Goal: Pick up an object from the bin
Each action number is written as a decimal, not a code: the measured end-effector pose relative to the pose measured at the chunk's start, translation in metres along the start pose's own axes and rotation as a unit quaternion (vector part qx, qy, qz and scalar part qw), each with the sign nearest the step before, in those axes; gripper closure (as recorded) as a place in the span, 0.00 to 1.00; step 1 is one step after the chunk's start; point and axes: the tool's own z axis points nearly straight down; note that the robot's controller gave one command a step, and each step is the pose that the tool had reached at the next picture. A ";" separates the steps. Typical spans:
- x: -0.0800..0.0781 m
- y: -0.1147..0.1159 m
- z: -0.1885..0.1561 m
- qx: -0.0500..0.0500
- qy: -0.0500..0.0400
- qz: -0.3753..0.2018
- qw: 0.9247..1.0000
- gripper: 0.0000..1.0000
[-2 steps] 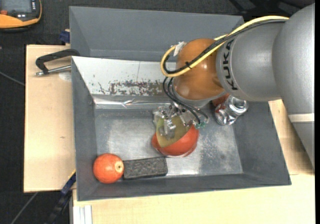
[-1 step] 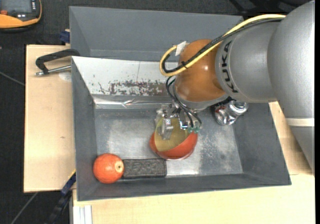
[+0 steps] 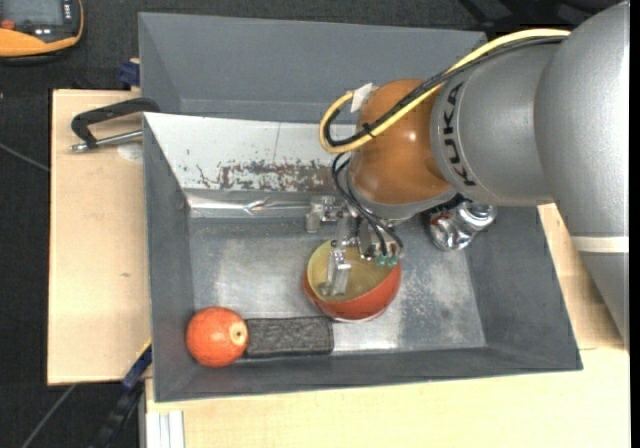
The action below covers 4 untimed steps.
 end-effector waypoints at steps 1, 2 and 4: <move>-0.001 0.000 -0.001 0.000 -0.002 0.000 1.000 1.00; -0.001 0.000 -0.001 0.000 -0.002 0.000 1.000 1.00; 0.011 0.002 -0.087 0.000 -0.007 -0.067 0.998 0.00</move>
Offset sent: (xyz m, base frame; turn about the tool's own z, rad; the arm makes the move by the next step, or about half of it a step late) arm 0.0000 0.0000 0.0000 0.0000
